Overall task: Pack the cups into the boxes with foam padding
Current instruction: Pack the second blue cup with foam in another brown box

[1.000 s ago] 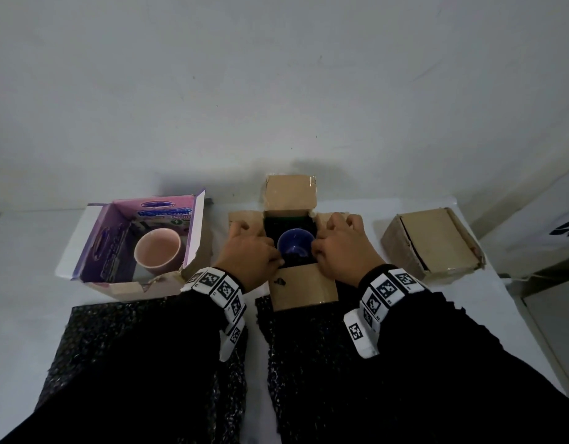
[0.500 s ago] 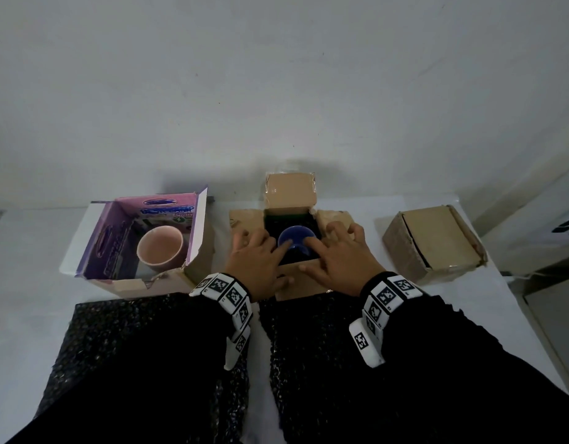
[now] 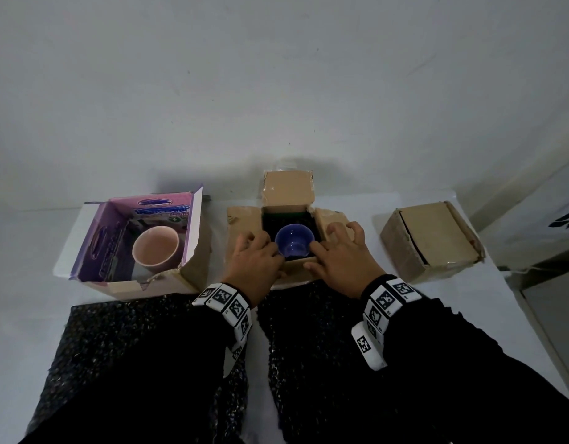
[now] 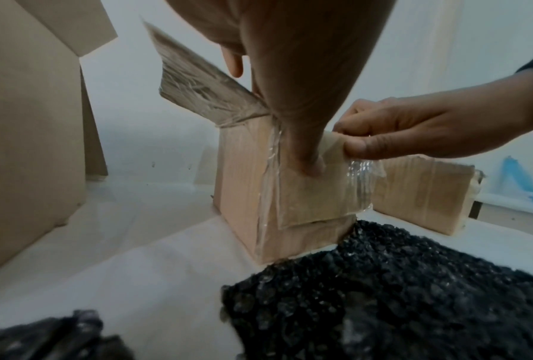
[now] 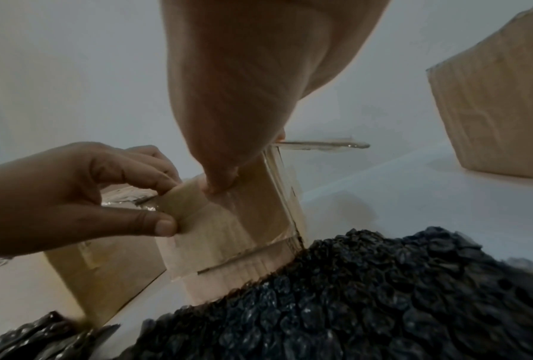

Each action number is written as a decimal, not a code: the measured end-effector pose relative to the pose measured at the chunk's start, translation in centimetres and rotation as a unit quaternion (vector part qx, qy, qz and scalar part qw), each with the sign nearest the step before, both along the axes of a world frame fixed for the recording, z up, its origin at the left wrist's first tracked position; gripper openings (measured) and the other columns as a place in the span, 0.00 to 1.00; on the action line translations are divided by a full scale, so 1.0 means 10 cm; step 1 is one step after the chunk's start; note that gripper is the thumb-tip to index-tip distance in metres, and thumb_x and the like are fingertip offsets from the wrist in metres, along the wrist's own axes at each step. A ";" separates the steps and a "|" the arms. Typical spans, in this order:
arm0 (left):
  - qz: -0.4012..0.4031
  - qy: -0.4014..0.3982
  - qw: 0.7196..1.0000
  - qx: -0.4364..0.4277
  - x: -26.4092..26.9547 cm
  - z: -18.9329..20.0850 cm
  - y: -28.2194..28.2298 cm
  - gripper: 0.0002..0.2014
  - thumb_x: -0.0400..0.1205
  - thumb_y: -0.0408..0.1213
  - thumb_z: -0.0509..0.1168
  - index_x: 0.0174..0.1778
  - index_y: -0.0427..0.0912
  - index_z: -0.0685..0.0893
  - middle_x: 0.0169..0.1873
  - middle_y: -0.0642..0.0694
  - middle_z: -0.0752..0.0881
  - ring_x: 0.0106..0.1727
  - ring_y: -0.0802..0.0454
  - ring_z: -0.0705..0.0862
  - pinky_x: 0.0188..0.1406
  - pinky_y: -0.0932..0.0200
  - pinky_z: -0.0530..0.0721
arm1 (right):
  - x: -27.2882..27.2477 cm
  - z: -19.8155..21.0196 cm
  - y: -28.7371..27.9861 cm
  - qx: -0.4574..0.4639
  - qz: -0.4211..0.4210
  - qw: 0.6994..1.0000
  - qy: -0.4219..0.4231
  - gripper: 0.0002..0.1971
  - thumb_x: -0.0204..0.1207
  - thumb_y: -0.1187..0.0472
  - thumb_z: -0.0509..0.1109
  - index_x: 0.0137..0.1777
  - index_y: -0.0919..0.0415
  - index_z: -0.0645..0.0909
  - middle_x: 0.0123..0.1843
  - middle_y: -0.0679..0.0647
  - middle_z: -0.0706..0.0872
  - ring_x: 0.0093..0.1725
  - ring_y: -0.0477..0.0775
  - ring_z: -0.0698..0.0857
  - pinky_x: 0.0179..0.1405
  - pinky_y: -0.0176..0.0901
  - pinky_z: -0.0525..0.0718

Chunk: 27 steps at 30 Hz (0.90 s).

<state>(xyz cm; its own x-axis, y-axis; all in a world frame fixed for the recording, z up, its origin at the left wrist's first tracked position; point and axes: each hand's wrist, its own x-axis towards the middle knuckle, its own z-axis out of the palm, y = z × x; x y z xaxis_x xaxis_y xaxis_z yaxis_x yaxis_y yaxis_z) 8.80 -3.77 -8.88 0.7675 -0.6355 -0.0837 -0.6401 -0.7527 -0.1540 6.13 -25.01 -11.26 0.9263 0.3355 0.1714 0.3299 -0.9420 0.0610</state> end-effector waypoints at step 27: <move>0.015 -0.003 0.988 -0.154 -0.70 -0.24 0.06 0.27 0.70 0.45 0.71 0.66 0.48 0.75 0.73 0.42 0.73 0.70 0.40 0.72 0.63 0.42 0.74 | -1.58 -0.42 -0.13 0.089 -0.245 0.934 0.245 0.29 0.65 0.27 0.68 0.59 0.44 0.73 0.62 0.48 0.71 0.64 0.55 0.70 0.60 0.53 0.70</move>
<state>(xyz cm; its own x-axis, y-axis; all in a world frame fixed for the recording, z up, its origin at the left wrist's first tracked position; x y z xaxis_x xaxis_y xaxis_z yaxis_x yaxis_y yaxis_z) 1.80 -3.19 -11.27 0.7864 -0.6068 0.1156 -0.6164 -0.7832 0.0821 -9.64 -26.34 -15.44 0.9432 -0.1424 -0.3000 -0.1958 -0.9682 -0.1560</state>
